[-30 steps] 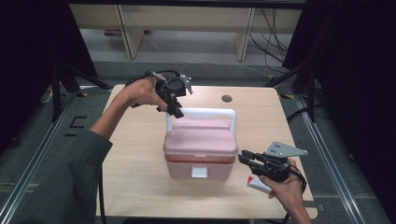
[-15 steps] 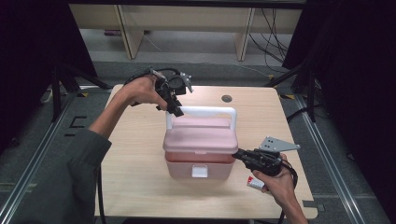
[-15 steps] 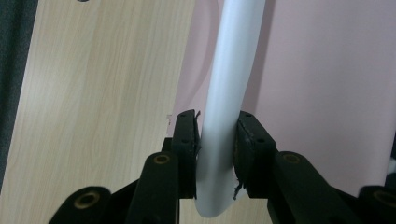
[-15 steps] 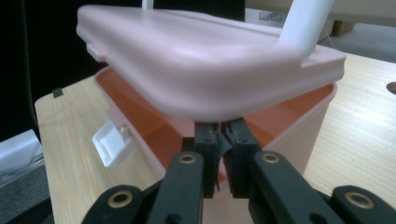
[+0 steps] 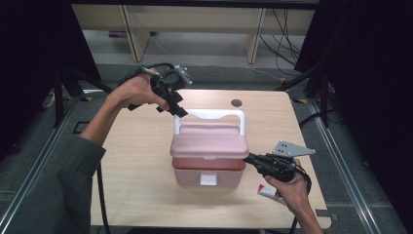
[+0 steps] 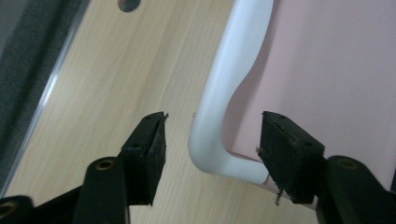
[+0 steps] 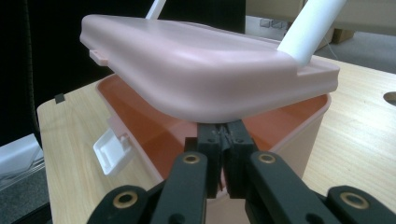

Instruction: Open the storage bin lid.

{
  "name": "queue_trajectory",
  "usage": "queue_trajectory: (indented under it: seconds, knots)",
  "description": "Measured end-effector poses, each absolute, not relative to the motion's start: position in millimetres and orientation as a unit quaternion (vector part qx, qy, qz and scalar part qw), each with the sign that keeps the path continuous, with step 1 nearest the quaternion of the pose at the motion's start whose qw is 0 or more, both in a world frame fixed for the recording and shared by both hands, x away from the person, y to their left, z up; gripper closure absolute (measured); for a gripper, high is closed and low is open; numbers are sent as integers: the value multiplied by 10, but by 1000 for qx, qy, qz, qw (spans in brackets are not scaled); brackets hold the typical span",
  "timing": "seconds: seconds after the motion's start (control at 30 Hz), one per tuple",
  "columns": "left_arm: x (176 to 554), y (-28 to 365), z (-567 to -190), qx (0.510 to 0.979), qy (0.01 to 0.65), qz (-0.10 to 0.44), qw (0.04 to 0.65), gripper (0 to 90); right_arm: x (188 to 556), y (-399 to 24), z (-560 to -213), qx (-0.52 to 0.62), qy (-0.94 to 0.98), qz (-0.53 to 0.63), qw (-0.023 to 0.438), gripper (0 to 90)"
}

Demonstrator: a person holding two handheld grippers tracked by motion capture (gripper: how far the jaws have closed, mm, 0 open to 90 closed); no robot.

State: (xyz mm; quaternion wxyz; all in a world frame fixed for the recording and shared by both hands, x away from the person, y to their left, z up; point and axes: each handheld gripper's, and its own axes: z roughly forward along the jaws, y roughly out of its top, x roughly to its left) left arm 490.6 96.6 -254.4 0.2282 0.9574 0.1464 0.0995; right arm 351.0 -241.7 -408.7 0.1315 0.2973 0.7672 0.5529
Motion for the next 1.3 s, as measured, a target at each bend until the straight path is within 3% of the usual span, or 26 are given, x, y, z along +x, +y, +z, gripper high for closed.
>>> queue_trajectory:
  seconds: [0.17,0.77,1.0,1.3]
  knots:
    - [4775,1175,-2500,933,181,121,285,332,3512,-2414,-4068,301,764,556,132,889]
    - [4432,1856,-2925,882,294,142,341,293,3558,-2415,-4011,308,760,557,136,896]
    - [4296,1964,-3434,878,315,96,348,275,3589,-2413,-3980,299,758,562,143,896]
    - [4197,1953,-3726,846,345,64,401,264,3598,-2395,-3951,298,759,562,139,896]
